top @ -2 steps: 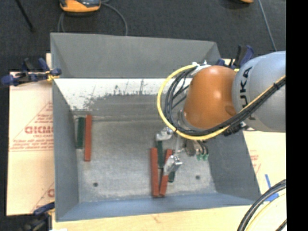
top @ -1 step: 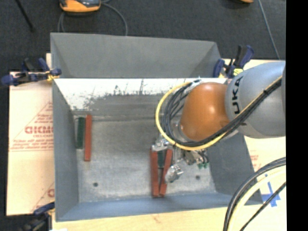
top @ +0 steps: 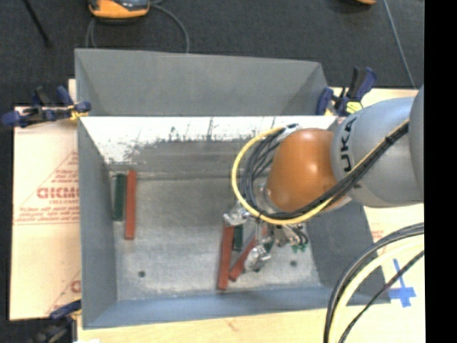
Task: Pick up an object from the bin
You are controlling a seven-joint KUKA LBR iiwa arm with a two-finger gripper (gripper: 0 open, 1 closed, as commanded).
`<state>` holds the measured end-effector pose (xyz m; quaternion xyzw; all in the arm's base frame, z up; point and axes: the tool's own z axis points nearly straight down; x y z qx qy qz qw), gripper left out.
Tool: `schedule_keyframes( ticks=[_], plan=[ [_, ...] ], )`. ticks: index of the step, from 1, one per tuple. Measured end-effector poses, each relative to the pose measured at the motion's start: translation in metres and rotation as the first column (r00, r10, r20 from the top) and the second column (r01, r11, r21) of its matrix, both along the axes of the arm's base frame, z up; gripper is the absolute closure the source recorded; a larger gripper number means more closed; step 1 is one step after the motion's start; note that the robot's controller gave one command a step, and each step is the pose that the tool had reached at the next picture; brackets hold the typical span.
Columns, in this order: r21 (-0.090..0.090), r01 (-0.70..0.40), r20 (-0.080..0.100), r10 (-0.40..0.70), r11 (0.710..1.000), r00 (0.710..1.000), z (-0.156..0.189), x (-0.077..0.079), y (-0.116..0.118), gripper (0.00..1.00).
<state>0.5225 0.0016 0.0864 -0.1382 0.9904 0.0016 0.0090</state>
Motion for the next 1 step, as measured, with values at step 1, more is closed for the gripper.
schedule_keyframes(
  ticks=[1],
  plan=[
    [-0.005,-0.318,-0.001,0.318,0.948,0.948,-0.0036,0.0301,-0.0180,1.00]
  ],
)
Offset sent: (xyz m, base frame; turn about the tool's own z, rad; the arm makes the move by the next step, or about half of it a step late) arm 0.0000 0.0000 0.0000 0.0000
